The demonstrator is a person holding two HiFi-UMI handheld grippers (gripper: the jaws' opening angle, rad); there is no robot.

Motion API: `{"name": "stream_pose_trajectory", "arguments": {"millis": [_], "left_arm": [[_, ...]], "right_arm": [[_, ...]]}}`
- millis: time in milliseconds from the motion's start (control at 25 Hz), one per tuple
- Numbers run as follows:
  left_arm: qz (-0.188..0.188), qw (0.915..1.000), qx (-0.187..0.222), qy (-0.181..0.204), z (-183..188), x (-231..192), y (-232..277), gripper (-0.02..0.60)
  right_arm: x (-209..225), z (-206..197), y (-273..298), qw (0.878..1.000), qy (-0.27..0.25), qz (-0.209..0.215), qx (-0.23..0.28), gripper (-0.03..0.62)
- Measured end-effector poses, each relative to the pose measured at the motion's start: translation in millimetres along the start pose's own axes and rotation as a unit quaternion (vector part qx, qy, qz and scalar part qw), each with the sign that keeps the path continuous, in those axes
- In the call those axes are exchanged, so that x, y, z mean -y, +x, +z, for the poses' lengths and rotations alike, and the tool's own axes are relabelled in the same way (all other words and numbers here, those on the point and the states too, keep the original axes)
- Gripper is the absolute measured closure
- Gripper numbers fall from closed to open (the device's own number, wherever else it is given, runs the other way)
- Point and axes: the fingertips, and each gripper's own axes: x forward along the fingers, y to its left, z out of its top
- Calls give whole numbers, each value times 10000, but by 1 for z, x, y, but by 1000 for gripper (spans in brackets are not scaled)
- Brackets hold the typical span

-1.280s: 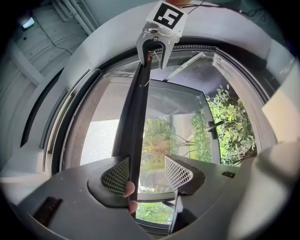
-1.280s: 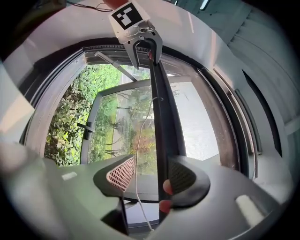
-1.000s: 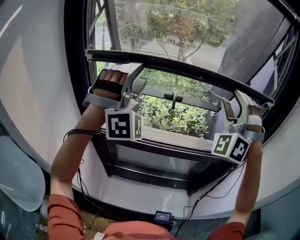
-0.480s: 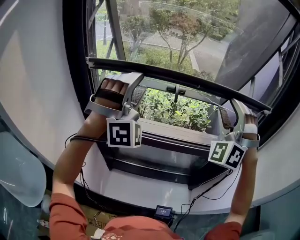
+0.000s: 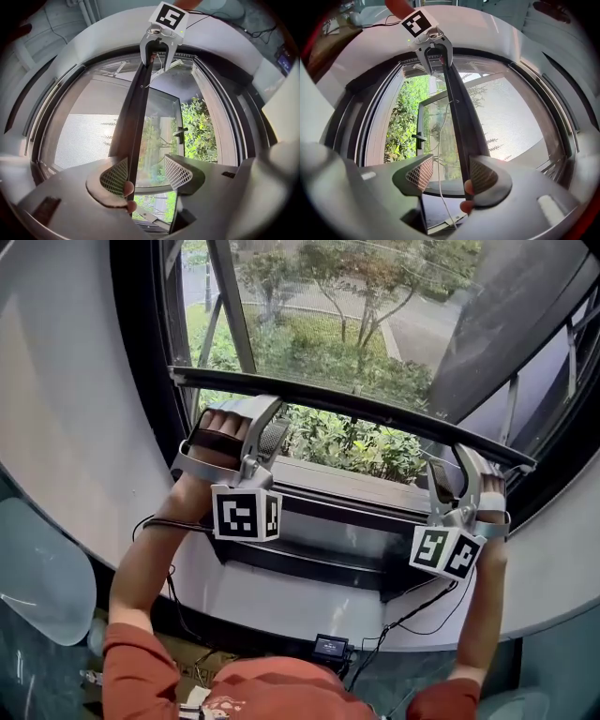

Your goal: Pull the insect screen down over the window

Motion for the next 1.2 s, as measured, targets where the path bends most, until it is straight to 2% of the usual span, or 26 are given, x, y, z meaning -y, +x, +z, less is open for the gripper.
{"name": "stream_pose_trajectory", "arguments": {"millis": [160,520,680,800,1040,1200], "left_arm": [[-174,9998,13,13,-4,32,-7,347],[-490,9988,46,-49,-6,69,-12,347],[-629,9977,62,-237,-8,76,-18,347],[-808,9959,129,-379,-9,85,-23,347],[-1123,9934,-2,-237,-12,113,-25,347],[-1391,9900,-4,-230,-13,134,-30,347]], "right_arm": [[-33,-3,-6,9998,52,195,-53,356],[-70,-9,-9,9978,233,591,-183,350],[-78,-5,-12,9948,483,868,-205,350],[-89,-6,-15,9913,443,1183,-368,350],[-117,-13,-15,9864,406,1499,-545,347],[-137,-16,-20,9810,603,1764,-530,341]]}}
